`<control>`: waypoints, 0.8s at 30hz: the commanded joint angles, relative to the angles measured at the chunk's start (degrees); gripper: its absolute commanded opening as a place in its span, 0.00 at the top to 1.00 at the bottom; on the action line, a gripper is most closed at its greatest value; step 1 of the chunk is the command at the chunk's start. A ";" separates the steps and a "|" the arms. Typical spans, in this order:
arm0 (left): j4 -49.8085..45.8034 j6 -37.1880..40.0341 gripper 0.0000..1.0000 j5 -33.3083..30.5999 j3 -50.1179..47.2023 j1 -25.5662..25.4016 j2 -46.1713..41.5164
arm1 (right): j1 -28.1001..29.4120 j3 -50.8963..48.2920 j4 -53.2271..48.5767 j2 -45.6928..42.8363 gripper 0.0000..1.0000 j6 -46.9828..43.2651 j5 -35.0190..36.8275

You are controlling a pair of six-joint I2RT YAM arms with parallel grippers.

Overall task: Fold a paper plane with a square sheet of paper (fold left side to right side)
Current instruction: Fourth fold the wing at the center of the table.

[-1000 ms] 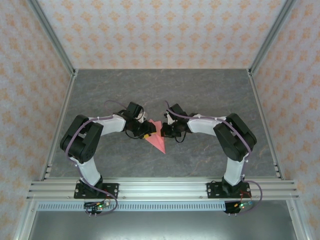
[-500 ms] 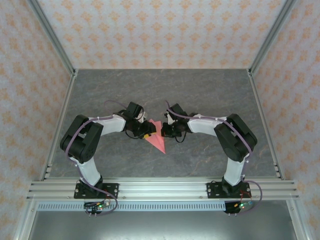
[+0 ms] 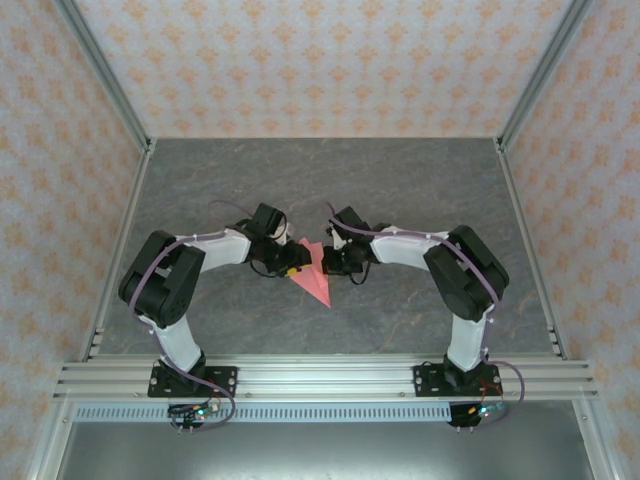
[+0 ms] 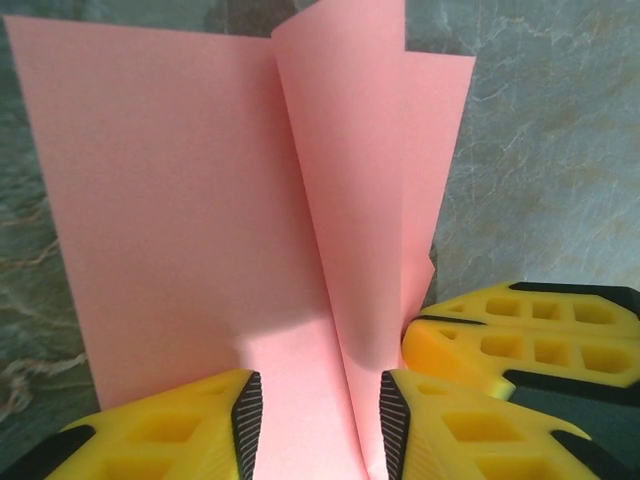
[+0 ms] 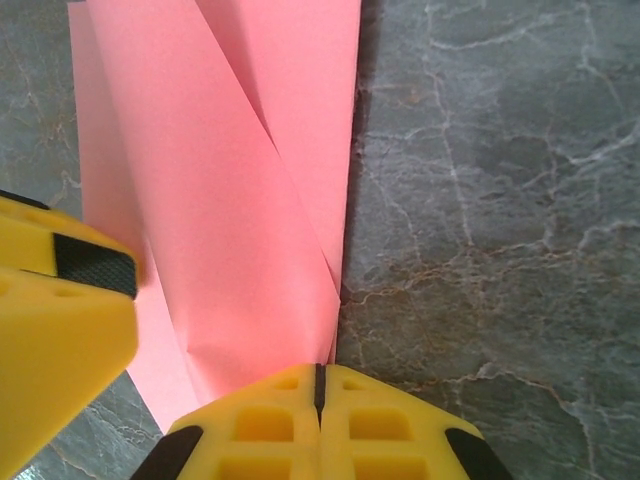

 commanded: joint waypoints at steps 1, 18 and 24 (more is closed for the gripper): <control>-2.53 0.94 0.65 -1.10 2.13 -0.29 -4.31 | 1.27 0.47 -3.53 3.09 1.00 -1.57 2.86; 4.35 -3.00 0.83 6.08 5.41 -0.49 2.33 | 2.06 1.85 -5.34 3.98 1.00 -2.16 3.88; 5.48 -3.36 0.83 6.48 5.62 -0.53 4.07 | 2.15 1.88 -5.66 4.09 1.00 -2.35 4.05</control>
